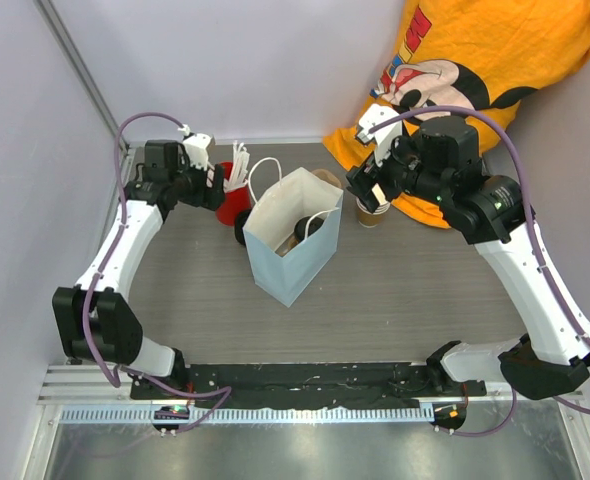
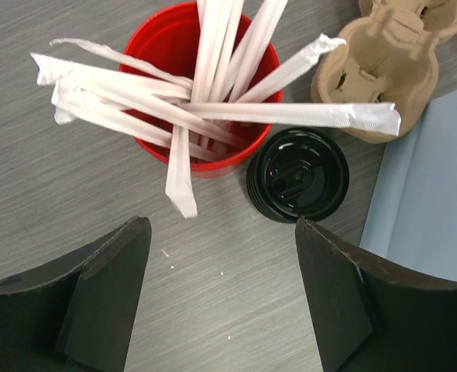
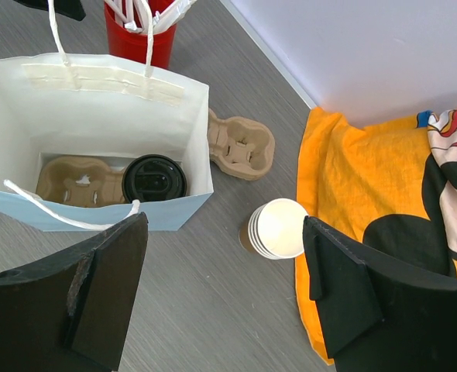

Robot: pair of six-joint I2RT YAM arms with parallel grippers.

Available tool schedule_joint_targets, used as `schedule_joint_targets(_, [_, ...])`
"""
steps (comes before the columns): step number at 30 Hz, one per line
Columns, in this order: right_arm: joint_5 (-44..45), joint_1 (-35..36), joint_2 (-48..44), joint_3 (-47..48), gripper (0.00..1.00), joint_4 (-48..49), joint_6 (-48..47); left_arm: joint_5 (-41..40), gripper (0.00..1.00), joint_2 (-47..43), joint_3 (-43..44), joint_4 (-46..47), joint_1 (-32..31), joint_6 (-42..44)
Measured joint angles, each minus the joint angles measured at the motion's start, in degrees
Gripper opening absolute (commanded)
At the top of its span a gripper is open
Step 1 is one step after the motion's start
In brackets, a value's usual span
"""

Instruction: Pack the takeout coffee

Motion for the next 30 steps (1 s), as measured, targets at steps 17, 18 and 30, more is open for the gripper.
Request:
schedule_joint_targets(17, [-2.2, -1.8, 0.0, -0.1, 0.85, 0.1, 0.9, 0.8, 0.61, 4.5, 1.5, 3.6, 0.0, 0.2])
schedule_joint_targets(18, [-2.3, -1.9, 0.0, -0.1, 0.85, 0.1, 1.1, 0.8, 0.59, 4.5, 1.5, 3.9, 0.0, 0.3])
schedule_joint_targets(30, [-4.0, -2.7, 0.0, -0.2, 0.85, 0.1, 1.5, 0.7, 0.42, 5.9, 1.5, 4.6, 0.0, 1.2])
